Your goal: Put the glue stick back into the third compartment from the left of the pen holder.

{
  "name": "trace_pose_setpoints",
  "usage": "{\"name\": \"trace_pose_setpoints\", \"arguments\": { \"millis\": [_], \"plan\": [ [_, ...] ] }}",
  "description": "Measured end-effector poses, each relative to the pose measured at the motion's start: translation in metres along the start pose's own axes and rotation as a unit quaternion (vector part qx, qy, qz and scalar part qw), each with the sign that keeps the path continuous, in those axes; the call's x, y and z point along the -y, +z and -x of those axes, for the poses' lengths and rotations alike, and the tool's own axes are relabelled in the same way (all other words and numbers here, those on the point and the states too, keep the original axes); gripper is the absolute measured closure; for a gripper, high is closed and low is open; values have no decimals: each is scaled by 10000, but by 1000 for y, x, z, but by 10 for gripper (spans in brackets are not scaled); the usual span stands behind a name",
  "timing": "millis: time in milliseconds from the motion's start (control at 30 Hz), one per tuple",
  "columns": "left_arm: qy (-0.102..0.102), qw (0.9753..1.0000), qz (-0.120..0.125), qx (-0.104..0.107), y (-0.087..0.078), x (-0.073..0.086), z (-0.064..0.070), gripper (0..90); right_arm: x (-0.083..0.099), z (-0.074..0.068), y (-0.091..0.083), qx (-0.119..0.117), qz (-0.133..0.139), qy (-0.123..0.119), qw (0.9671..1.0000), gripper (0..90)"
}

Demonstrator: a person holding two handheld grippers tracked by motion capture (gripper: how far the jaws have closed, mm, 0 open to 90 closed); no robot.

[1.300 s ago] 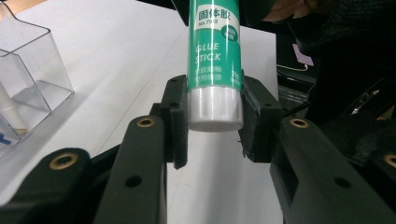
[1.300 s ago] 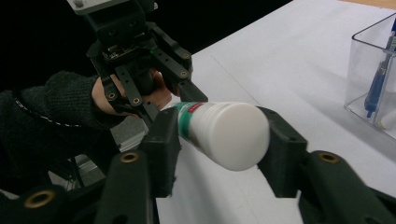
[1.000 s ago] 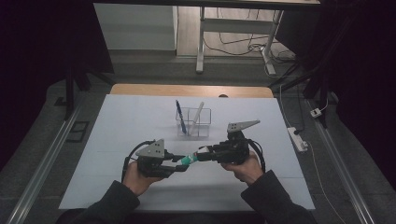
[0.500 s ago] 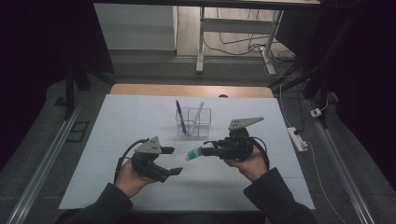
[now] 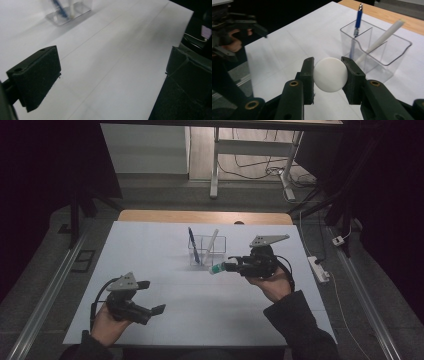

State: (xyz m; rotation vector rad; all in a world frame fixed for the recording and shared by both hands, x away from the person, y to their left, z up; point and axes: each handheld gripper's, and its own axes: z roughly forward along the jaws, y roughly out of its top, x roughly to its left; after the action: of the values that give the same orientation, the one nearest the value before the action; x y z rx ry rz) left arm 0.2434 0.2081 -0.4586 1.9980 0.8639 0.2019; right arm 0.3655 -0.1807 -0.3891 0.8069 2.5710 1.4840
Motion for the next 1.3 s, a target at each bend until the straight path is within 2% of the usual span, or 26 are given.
{"name": "trace_pose_setpoints", "arguments": {
  "millis": [133,233,333,567,767,833,933,1100,1300],
  "plan": [
    [-102,9998,-14,-186,-12,11,-1,0,-3,4,2,148,-16,-11,9999,651],
    [-194,9989,-91,-411,-19,19,0,0,-6,7,3,221,-12,-16,9998,650],
    [-237,9982,-184,-527,-24,25,0,0,-10,9,4,315,-13,-54,9995,651],
    [-272,9964,-224,-773,-38,37,4,0,-20,11,6,471,18,-114,9988,650],
    [-487,9950,-273,-822,-47,47,2,0,-31,16,7,658,48,-177,9977,650],
    [-542,9945,-338,-825,-48,49,1,0,-33,19,8,708,48,-131,9974,650],
    [-541,9940,-463,-826,-46,51,2,0,-37,23,10,846,12,-165,9963,650],
    [-471,9949,-416,-793,-47,51,3,0,-43,32,14,1006,-43,-161,9948,650],
    [-437,9949,-458,-792,-46,51,3,0,-46,44,24,1199,-238,-114,9924,650]
  ]
}}
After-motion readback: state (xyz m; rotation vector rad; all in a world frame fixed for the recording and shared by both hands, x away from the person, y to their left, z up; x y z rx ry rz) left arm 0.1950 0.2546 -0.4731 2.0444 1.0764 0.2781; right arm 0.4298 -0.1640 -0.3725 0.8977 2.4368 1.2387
